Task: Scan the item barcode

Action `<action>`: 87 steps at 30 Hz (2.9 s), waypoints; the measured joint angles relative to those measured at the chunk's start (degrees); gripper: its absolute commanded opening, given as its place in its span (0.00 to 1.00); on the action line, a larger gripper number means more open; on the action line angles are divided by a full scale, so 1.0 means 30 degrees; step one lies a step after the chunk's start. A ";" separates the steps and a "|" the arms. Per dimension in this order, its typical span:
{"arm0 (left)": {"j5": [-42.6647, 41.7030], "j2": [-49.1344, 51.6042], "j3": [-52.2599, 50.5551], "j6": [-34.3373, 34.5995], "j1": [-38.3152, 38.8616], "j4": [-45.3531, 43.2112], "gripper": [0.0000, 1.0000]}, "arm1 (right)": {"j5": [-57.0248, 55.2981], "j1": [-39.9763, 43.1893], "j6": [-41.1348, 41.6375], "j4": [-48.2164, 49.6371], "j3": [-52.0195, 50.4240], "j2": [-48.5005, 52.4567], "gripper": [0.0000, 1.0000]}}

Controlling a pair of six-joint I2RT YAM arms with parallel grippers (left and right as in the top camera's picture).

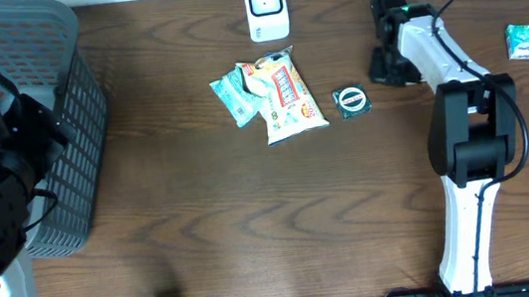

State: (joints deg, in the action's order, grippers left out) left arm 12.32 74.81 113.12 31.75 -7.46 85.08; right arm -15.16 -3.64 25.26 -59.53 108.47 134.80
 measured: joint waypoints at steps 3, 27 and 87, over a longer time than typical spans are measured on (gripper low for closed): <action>0.0000 -0.0007 0.0000 0.0000 0.0007 0.0000 0.98 | -0.1676 0.0452 -0.0007 -0.0976 -0.0022 -0.0248 0.01; 0.0000 -0.0007 0.0000 0.0000 0.0000 0.0007 0.98 | 0.4626 0.5683 -0.1749 0.1872 -0.1129 -0.4379 0.77; 0.0000 -0.0007 0.0000 0.0000 0.0007 0.0000 0.98 | 3.3062 0.3075 0.1953 2.7977 -1.0025 -0.3810 0.01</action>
State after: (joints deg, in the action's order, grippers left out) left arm 12.32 74.78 113.12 31.75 -7.44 85.08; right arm 84.03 5.58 31.11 24.40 78.39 123.37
